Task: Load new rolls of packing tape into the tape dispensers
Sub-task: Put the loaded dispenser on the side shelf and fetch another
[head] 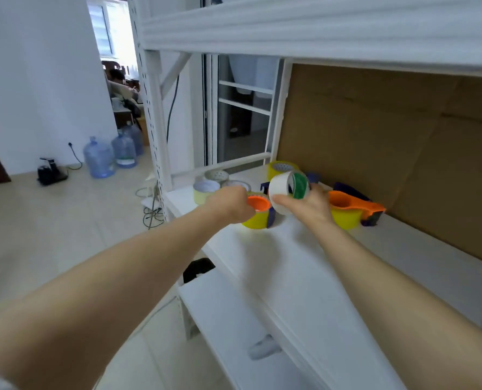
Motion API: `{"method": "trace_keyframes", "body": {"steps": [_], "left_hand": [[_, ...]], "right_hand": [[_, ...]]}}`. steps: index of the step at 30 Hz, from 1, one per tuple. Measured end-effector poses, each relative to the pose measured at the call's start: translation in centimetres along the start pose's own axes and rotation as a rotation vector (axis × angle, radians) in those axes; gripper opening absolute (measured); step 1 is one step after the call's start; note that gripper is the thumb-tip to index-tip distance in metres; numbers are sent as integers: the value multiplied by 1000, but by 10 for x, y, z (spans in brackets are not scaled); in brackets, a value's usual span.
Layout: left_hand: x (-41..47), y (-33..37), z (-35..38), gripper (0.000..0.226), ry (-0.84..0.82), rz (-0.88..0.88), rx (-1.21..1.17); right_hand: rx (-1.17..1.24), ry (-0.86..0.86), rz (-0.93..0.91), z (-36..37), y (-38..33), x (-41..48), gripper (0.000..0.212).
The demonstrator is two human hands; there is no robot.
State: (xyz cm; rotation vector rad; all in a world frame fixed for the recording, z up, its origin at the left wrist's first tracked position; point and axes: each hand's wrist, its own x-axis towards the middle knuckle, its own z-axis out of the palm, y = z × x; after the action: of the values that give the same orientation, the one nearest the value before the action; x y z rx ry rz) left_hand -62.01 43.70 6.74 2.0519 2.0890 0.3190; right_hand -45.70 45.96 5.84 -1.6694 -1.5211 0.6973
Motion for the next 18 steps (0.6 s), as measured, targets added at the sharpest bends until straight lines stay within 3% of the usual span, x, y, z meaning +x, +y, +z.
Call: {"method": "trace_keyframes", "body": {"steps": [8,12,18], "left_hand": [[92,-55,-26,35,40,-64,4],[138,-76,-31,37,18,-19,-23],[208,-103,-39,41,-59,111,2]], "right_hand": [[-1,-20,-52,61,-35,95,97],[-35,-36,-99,86,-51,130,69],[-325,-52,5,131,-70,181,39]]}}
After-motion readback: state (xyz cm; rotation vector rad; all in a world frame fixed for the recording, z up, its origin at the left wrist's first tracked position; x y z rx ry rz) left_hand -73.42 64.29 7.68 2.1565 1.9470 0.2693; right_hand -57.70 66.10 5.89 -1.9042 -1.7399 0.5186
